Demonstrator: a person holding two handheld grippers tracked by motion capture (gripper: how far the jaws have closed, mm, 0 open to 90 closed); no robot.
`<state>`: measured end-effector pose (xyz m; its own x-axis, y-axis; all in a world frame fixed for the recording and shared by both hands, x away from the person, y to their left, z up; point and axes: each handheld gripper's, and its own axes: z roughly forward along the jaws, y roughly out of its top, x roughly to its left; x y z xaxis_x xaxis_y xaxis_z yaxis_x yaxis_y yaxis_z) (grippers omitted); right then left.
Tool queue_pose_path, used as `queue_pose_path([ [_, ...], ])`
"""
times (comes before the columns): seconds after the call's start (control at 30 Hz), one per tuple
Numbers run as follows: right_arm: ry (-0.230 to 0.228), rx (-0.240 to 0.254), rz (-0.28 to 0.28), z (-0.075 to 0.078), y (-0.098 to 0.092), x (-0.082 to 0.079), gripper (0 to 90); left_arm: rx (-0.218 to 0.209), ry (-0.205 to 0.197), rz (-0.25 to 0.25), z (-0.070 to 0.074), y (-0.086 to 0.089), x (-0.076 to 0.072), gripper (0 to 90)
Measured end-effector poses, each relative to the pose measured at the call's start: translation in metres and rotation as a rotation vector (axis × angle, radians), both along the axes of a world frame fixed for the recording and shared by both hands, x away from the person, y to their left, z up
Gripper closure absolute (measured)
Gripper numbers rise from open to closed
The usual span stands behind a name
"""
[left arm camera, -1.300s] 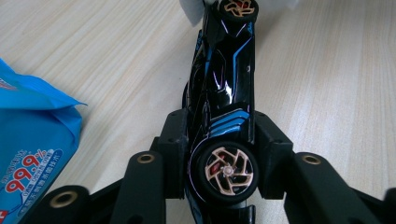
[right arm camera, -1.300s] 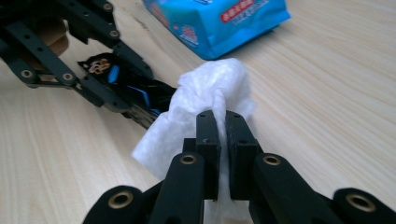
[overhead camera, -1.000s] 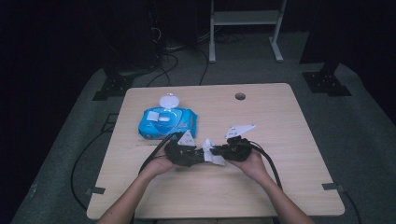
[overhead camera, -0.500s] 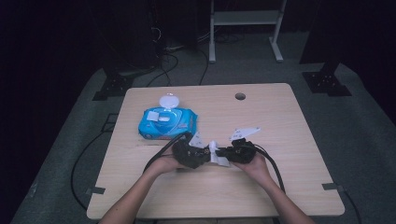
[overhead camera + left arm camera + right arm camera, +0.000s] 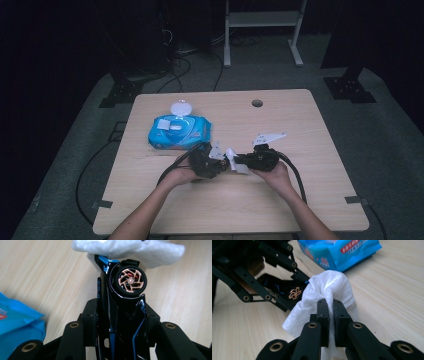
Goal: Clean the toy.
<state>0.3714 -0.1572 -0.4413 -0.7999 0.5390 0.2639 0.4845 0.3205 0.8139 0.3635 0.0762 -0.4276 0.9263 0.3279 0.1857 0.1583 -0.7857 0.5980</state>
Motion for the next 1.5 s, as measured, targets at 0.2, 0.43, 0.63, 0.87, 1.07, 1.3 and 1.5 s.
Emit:
queue_pose_path([
  [0.2, -0.046, 0.072, 0.057, 0.028, 0.002, -0.012, 84.9, -0.155, -0.058, -0.012, 0.010, 0.004, -0.012, 57.1],
  [0.43, -0.084, 0.085, 0.051, 0.040, -0.006, -0.017, 84.9, -0.257, -0.055, -0.018, 0.013, 0.009, -0.018, 57.1],
  [0.63, -0.051, 0.052, 0.014, 0.028, -0.013, -0.011, 84.9, -0.271, -0.053, -0.009, 0.012, 0.010, -0.017, 57.1],
  [0.87, -0.116, 0.078, 0.051, 0.044, -0.001, -0.020, 84.9, -0.317, -0.047, 0.006, 0.015, 0.016, -0.015, 57.1],
  [1.07, -0.063, 0.039, 0.005, 0.022, -0.008, -0.013, 84.9, -0.321, -0.039, 0.010, 0.014, 0.017, -0.014, 57.1],
  [1.3, -0.081, 0.069, 0.008, 0.031, -0.006, -0.015, 84.9, -0.328, -0.042, 0.011, 0.014, 0.017, -0.014, 57.1],
  [1.5, -0.064, 0.065, 0.004, 0.025, -0.008, -0.013, 84.9, -0.325, -0.040, 0.011, 0.014, 0.018, -0.014, 57.1],
])
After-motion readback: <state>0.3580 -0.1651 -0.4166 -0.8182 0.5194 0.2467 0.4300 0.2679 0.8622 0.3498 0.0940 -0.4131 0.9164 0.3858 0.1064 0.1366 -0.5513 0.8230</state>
